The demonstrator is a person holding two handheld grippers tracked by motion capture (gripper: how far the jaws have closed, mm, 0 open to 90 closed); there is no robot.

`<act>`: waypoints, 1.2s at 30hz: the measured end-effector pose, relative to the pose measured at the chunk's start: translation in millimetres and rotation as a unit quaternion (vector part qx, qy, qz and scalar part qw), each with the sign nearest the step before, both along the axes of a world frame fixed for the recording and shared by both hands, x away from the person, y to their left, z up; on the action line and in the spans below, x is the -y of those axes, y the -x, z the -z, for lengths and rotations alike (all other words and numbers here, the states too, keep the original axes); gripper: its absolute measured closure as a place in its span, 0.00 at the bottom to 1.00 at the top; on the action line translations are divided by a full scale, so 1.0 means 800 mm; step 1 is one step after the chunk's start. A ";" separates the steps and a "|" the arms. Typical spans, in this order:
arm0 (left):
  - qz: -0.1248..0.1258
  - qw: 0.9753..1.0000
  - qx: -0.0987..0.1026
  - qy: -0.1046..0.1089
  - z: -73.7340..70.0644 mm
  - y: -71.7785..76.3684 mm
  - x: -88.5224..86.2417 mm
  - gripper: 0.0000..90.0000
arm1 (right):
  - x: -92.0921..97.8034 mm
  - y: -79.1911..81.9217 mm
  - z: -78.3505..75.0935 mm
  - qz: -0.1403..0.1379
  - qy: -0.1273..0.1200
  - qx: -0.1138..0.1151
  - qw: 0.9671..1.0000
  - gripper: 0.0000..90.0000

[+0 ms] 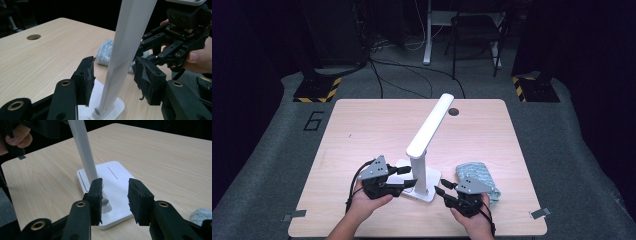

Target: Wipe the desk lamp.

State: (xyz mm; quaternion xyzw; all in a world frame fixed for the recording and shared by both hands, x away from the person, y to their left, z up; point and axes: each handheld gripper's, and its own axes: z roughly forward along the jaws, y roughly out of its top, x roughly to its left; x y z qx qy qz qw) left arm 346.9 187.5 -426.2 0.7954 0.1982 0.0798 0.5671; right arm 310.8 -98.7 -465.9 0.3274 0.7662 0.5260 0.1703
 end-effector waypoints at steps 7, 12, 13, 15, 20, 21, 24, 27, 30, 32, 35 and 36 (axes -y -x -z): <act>0.021 1.000 -0.005 -0.005 0.004 -0.007 0.018 0.67 | 0.009 0.011 -0.003 0.003 -0.006 -0.001 1.000 0.68; 0.031 0.999 0.007 -0.015 0.004 -0.012 0.028 0.66 | 0.015 0.011 -0.001 0.006 -0.011 0.008 1.000 0.68; 0.032 0.999 0.006 -0.017 0.003 -0.013 0.031 0.66 | 0.015 0.011 -0.001 0.006 -0.011 0.008 1.000 0.68; 0.035 0.999 0.011 -0.017 0.002 -0.013 0.038 0.67 | 0.019 0.012 -0.002 0.010 -0.015 0.003 1.000 0.67; 0.043 0.999 0.023 -0.019 0.003 -0.014 0.046 0.71 | 0.031 0.008 0.000 0.024 -0.026 -0.003 0.999 0.66; 0.043 0.999 0.023 -0.019 0.003 -0.014 0.046 0.71 | 0.031 0.008 0.000 0.024 -0.026 -0.003 0.999 0.66; 0.018 0.999 0.027 -0.026 0.001 -0.009 0.052 0.73 | 0.039 0.002 0.007 0.035 -0.043 -0.018 0.998 0.65; 0.010 0.999 0.034 -0.035 0.000 -0.007 0.055 0.76 | 0.041 0.000 0.008 0.043 -0.051 -0.026 0.997 0.65; -0.017 0.998 0.038 -0.041 -0.002 -0.002 0.057 0.83 | 0.041 -0.004 0.008 0.044 -0.055 -0.025 0.997 0.65; -0.035 0.997 0.041 -0.051 -0.004 0.001 0.060 0.85 | 0.039 -0.007 0.010 0.042 -0.054 -0.024 0.997 0.65; -0.050 0.996 0.041 -0.056 -0.004 0.002 0.065 0.85 | 0.037 -0.007 0.011 0.038 -0.048 -0.025 0.998 0.65; -0.049 0.996 0.041 -0.055 -0.004 0.001 0.066 0.85 | 0.036 -0.008 0.011 0.038 -0.048 -0.023 0.998 0.65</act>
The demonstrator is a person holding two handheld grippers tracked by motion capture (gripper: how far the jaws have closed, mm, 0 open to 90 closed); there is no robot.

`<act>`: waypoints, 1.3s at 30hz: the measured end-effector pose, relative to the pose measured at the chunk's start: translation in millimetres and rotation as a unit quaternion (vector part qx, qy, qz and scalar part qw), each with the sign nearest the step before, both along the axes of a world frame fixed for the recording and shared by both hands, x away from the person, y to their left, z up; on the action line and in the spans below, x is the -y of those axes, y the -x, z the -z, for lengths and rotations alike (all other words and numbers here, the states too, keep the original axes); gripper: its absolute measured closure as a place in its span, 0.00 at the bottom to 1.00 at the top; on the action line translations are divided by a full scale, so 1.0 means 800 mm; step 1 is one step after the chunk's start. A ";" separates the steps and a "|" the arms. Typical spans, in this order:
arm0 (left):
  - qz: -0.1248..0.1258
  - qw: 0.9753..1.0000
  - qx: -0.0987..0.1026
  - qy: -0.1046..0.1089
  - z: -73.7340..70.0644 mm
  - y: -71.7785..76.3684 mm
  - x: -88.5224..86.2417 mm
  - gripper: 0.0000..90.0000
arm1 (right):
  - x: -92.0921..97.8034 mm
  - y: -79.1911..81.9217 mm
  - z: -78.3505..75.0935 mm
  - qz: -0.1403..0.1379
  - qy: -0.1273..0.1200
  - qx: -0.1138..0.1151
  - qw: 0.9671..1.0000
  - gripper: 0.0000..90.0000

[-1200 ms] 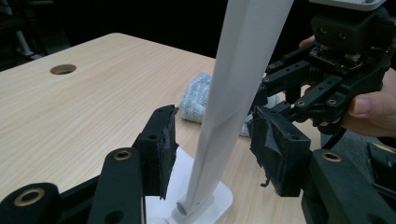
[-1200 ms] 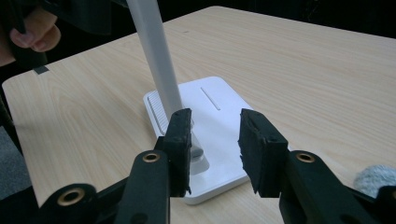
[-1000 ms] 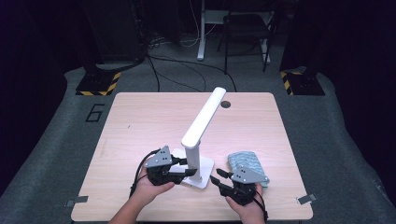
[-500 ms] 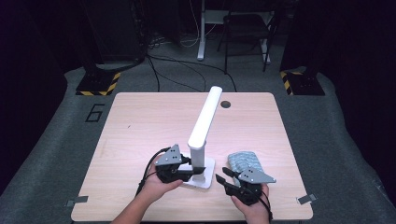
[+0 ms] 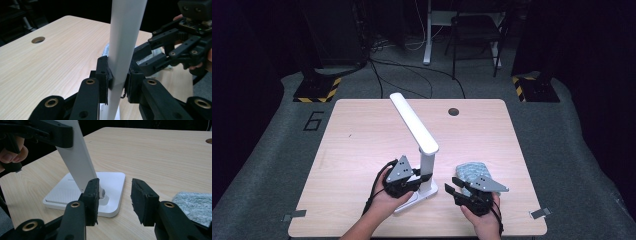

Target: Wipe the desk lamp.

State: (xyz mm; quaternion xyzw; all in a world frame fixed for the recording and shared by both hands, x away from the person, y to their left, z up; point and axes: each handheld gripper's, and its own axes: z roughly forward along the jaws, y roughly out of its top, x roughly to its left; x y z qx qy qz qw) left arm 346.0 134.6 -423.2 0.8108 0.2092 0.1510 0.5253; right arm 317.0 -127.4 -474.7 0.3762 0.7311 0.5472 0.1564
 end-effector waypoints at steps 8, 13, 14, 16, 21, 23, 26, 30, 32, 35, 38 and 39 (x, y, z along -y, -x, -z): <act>-0.014 0.999 -0.031 0.029 0.003 -0.019 0.005 0.81 | -0.007 -0.003 -0.001 0.001 0.003 0.010 1.000 0.59; -0.012 0.997 -0.047 0.057 -0.002 -0.012 -0.010 0.61 | -0.024 -0.001 -0.005 0.001 0.022 0.023 1.000 0.52; -0.012 0.997 -0.044 0.055 -0.005 -0.008 -0.018 0.56 | -0.036 0.000 -0.009 -0.001 0.022 0.022 1.000 0.50; -0.013 0.998 -0.043 0.054 -0.009 -0.002 -0.032 0.55 | -0.041 0.000 -0.010 -0.003 0.027 0.027 0.999 0.49; -0.048 0.997 -0.028 0.050 -0.007 0.013 -0.070 0.50 | -0.071 -0.002 -0.018 0.002 0.050 0.052 0.997 0.47; -0.061 0.996 -0.029 0.053 -0.001 0.017 -0.082 0.50 | -0.081 -0.006 -0.018 0.009 0.060 0.068 0.996 0.46; -0.072 0.995 -0.035 0.056 0.010 0.017 -0.097 0.49 | -0.092 -0.011 -0.017 0.018 0.055 0.068 0.996 0.44; -0.084 0.995 -0.040 0.044 0.023 0.014 -0.107 0.48 | -0.101 -0.019 -0.018 0.025 0.067 0.076 0.995 0.44; -0.092 0.994 -0.043 0.049 0.034 0.011 -0.112 0.47 | -0.094 -0.026 -0.019 0.031 0.067 0.074 0.994 0.43; -0.098 0.993 -0.050 0.040 0.044 0.007 -0.115 0.45 | -0.087 -0.029 -0.019 0.022 0.059 0.063 0.996 0.47; -0.102 0.992 -0.063 0.029 0.059 0.003 -0.113 0.44 | -0.078 -0.030 -0.017 0.018 0.048 0.063 0.997 0.57; -0.102 0.992 -0.067 0.025 0.064 0.002 -0.111 0.44 | -0.075 -0.031 -0.016 0.015 0.044 0.060 0.997 0.57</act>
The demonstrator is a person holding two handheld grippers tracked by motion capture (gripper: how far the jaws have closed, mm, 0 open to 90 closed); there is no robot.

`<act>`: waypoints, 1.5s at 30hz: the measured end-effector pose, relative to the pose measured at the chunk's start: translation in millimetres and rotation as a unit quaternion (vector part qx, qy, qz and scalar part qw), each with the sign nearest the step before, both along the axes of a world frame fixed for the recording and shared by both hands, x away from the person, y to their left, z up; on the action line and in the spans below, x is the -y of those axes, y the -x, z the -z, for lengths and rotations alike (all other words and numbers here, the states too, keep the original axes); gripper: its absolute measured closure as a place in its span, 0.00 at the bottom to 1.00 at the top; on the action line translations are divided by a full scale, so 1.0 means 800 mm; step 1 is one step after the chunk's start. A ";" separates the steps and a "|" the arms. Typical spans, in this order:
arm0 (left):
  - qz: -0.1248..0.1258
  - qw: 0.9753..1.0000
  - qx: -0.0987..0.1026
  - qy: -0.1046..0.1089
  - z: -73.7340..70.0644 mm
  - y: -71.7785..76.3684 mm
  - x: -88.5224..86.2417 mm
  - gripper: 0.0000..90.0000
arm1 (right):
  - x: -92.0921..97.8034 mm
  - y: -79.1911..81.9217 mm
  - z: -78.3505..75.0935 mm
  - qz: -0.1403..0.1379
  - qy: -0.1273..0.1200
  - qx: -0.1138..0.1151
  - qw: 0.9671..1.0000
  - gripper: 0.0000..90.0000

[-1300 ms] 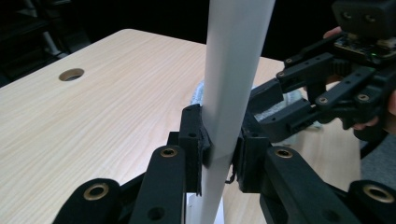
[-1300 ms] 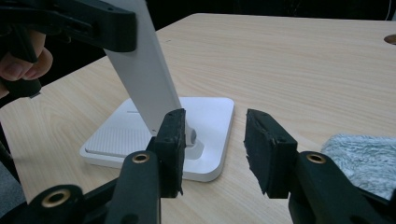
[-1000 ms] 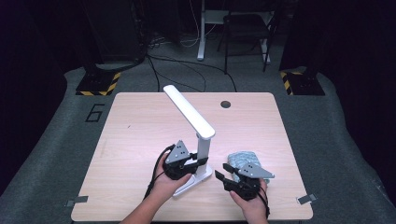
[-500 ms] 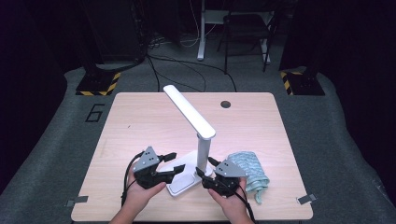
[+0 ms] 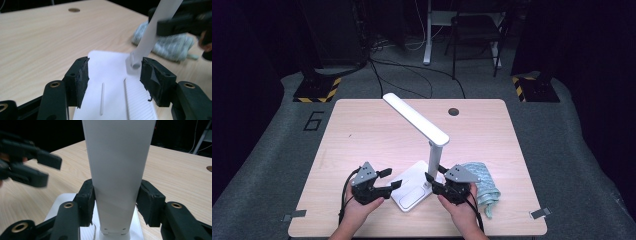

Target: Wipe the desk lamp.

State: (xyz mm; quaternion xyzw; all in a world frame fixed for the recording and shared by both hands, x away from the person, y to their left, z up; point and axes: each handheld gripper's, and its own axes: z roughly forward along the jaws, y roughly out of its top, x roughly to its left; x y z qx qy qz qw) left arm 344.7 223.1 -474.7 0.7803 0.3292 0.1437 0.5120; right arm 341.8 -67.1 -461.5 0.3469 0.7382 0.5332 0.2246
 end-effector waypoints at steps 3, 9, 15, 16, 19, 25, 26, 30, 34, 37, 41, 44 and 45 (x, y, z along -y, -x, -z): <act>0.012 1.000 -0.011 -0.008 0.014 -0.001 0.009 0.42 | 0.002 -0.003 0.000 -0.006 -0.008 -0.014 1.000 0.57; 0.021 0.999 -0.025 -0.027 0.033 -0.006 0.021 0.38 | 0.000 -0.012 0.000 -0.017 -0.005 -0.011 1.000 0.57; 0.017 0.998 -0.025 -0.048 0.041 -0.009 0.021 0.35 | -0.007 -0.026 -0.001 -0.031 0.005 -0.001 1.000 0.58; 0.010 0.999 -0.024 -0.043 0.043 -0.009 0.021 0.35 | -0.009 -0.028 -0.002 -0.032 0.006 -0.006 0.999 0.58; 0.009 0.999 -0.031 -0.037 0.045 -0.012 0.019 0.32 | -0.016 -0.037 -0.003 -0.039 0.008 -0.015 0.999 0.58; -0.004 0.998 -0.047 -0.049 0.052 -0.019 0.020 0.29 | -0.023 -0.049 -0.005 -0.046 0.012 -0.016 0.999 0.58; -0.004 0.997 -0.047 -0.055 0.053 -0.020 0.020 0.29 | -0.023 -0.049 -0.005 -0.046 0.012 -0.016 0.999 0.58; -0.009 0.997 -0.041 -0.061 0.056 -0.022 0.021 0.28 | -0.026 -0.055 -0.006 -0.048 0.015 -0.012 0.999 0.58; -0.009 0.997 -0.046 -0.060 0.058 -0.024 0.021 0.26 | -0.025 -0.057 -0.005 -0.051 0.013 -0.013 0.999 0.58; -0.011 0.997 -0.043 -0.061 0.058 -0.023 0.023 0.27 | -0.025 -0.059 -0.005 -0.050 0.012 -0.013 0.999 0.58; -0.011 0.998 -0.039 -0.056 0.059 -0.021 0.026 0.29 | -0.022 -0.063 -0.005 -0.042 0.006 -0.015 0.999 0.57; -0.005 0.998 -0.039 -0.055 0.060 -0.020 0.028 0.30 | -0.019 -0.067 -0.004 -0.038 -0.002 -0.023 0.999 0.57; -0.004 0.997 -0.040 -0.058 0.059 -0.019 0.030 0.30 | -0.018 -0.068 -0.004 -0.036 -0.001 -0.022 0.999 0.57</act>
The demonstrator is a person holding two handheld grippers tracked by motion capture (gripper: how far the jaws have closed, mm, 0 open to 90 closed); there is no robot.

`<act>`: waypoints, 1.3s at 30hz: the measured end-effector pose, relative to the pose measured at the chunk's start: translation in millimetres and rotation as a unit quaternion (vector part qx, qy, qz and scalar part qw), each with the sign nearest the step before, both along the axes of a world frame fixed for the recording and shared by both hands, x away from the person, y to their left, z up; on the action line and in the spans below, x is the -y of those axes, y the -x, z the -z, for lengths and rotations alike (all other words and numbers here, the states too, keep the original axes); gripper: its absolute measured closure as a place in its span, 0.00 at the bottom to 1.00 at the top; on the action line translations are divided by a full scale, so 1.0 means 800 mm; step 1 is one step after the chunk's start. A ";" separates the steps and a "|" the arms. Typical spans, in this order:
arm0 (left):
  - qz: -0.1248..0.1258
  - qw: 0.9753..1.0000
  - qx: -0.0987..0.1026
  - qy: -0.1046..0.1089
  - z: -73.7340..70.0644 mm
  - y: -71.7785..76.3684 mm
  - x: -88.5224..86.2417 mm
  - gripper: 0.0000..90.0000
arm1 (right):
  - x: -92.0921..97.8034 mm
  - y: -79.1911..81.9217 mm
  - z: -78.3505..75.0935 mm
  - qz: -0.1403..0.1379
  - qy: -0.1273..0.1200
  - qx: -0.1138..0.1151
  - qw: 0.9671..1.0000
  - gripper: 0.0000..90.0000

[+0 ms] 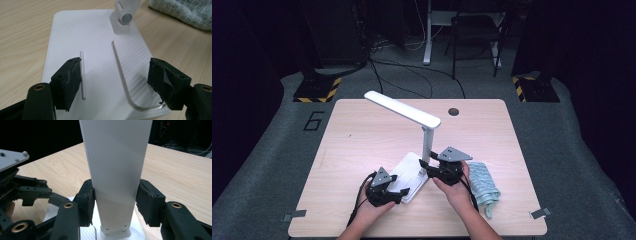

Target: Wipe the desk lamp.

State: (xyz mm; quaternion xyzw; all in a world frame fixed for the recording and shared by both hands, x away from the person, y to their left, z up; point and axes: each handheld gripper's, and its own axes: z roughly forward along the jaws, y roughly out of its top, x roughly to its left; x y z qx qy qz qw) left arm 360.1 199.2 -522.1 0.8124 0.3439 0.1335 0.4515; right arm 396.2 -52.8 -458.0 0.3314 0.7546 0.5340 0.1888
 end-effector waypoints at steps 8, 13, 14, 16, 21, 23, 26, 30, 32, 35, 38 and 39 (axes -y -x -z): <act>-0.020 1.000 0.002 0.000 0.000 0.004 0.011 0.31 | 0.005 0.000 -0.001 0.015 0.004 -0.017 1.000 0.55; -0.032 0.999 0.000 0.007 0.000 0.006 0.012 0.37 | 0.026 0.021 -0.007 0.040 0.025 -0.018 0.999 0.46; -0.032 0.999 0.001 0.007 0.000 0.006 0.012 0.37 | 0.042 0.033 -0.011 0.047 0.028 -0.006 0.998 0.46; -0.034 0.999 0.001 0.011 0.000 0.006 0.014 0.37 | 0.048 0.037 -0.013 0.052 0.026 -0.005 0.998 0.46; -0.038 0.999 -0.001 0.008 0.000 0.009 0.016 0.37 | 0.101 0.058 -0.017 0.094 0.021 0.016 0.995 0.46; -0.038 0.999 0.001 0.008 0.001 0.009 0.016 0.37 | 0.125 0.061 -0.011 0.118 0.028 0.008 0.993 0.46; -0.035 0.999 0.001 0.012 0.002 0.009 0.015 0.37 | 0.152 0.063 0.003 0.146 0.047 -0.002 0.988 0.49; -0.040 0.999 0.009 0.018 0.004 0.009 0.016 0.37 | 0.171 0.061 0.026 0.167 0.040 -0.022 0.985 0.49; -0.041 0.999 0.010 0.019 0.004 0.010 0.016 0.37 | 0.171 0.058 0.033 0.182 0.053 -0.027 0.982 0.47; -0.037 0.999 0.005 0.019 0.004 0.010 0.015 0.37 | 0.169 0.058 0.037 0.175 0.047 -0.037 0.983 0.47; -0.037 0.999 0.005 0.019 0.004 0.010 0.015 0.37 | 0.163 0.058 0.042 0.174 0.059 -0.049 0.982 0.45; -0.038 0.999 0.004 0.019 0.004 0.010 0.015 0.37 | 0.162 0.058 0.043 0.175 0.070 -0.050 0.981 0.43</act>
